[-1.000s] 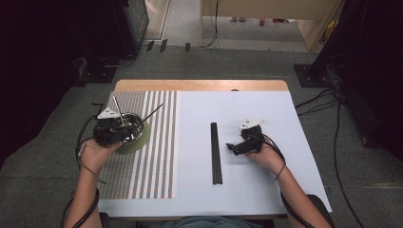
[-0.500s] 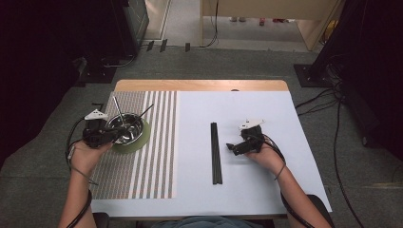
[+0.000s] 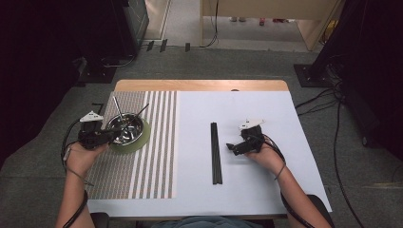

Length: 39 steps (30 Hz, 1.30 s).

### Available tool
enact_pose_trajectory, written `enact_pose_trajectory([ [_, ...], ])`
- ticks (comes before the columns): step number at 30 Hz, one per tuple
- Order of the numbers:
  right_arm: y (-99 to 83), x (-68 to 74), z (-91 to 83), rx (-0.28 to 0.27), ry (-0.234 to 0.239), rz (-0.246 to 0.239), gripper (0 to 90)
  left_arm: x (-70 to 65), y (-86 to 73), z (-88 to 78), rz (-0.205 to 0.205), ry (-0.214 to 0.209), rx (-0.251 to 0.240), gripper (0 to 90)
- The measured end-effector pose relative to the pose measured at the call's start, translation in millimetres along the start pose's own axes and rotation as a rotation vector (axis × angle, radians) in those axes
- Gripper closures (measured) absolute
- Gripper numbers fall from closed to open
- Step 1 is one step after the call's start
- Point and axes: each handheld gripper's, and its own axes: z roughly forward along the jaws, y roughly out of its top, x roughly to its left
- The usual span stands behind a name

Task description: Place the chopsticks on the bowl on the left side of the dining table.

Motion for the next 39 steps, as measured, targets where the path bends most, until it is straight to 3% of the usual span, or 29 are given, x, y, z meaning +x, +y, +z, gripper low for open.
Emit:
enact_pose_trajectory([
  [8, 0.0, -0.1, 0.1, -0.001, 0.001, -0.002, 0.0, 8.2, -3.4, 0.5, -0.025, 0.005, -0.006, 87.1],
  [21, 0.0, -0.1, 0.1, -0.001, 0.001, -0.001, 0.0, 11.4, -3.0, 1.0, -0.018, 0.023, -0.014, 86.5],
  [26, 0.1, -0.1, 0.2, -0.001, 0.001, -0.001, 0.0, 14.4, -4.8, -1.6, -0.039, 0.017, -0.028, 85.9],
  [39, 0.1, -0.2, 0.2, -0.001, 0.002, -0.001, 0.0, 9.0, 0.0, -4.5, -0.068, 0.033, -0.069, 67.2],
])
